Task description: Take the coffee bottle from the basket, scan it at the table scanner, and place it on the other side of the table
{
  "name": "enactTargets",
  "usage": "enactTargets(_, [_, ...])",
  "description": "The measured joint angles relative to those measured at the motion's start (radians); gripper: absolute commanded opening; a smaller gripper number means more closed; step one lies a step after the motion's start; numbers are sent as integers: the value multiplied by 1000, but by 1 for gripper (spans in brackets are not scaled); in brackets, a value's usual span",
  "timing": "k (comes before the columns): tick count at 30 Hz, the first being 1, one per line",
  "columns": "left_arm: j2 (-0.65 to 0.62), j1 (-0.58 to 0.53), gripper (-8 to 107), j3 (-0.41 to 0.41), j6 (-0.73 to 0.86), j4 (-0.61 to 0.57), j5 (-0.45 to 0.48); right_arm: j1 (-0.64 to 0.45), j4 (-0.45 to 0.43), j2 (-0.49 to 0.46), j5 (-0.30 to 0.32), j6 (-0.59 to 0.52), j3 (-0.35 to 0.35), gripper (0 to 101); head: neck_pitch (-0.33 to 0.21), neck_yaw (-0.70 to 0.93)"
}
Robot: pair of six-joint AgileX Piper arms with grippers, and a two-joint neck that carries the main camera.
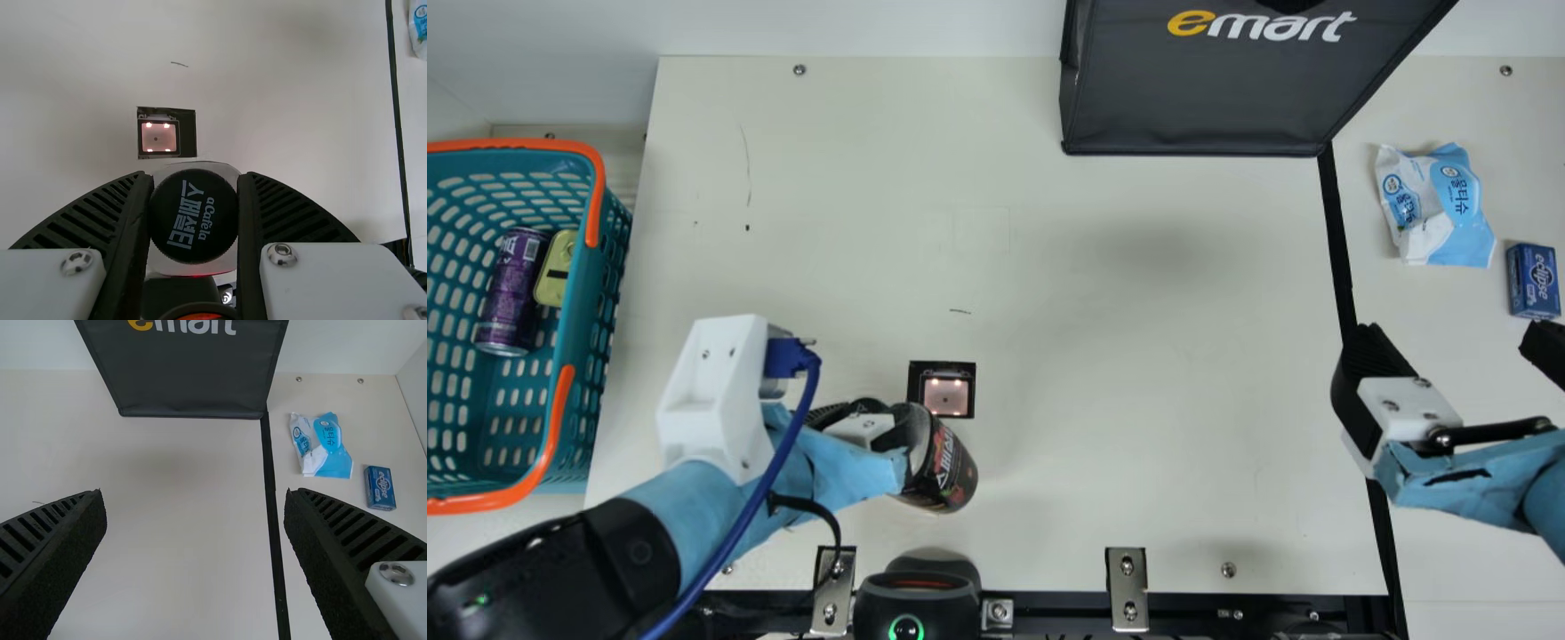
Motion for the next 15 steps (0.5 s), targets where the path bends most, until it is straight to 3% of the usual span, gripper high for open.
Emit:
enactTargets(10, [-3, -58, -8, -15, -21, 117, 40, 0, 0, 0, 0, 0, 0, 95, 0, 0])
enactTargets(15, [-3, -85, -8, -22, 11, 114, 34, 0, 0, 0, 0, 0, 0, 95, 2, 0])
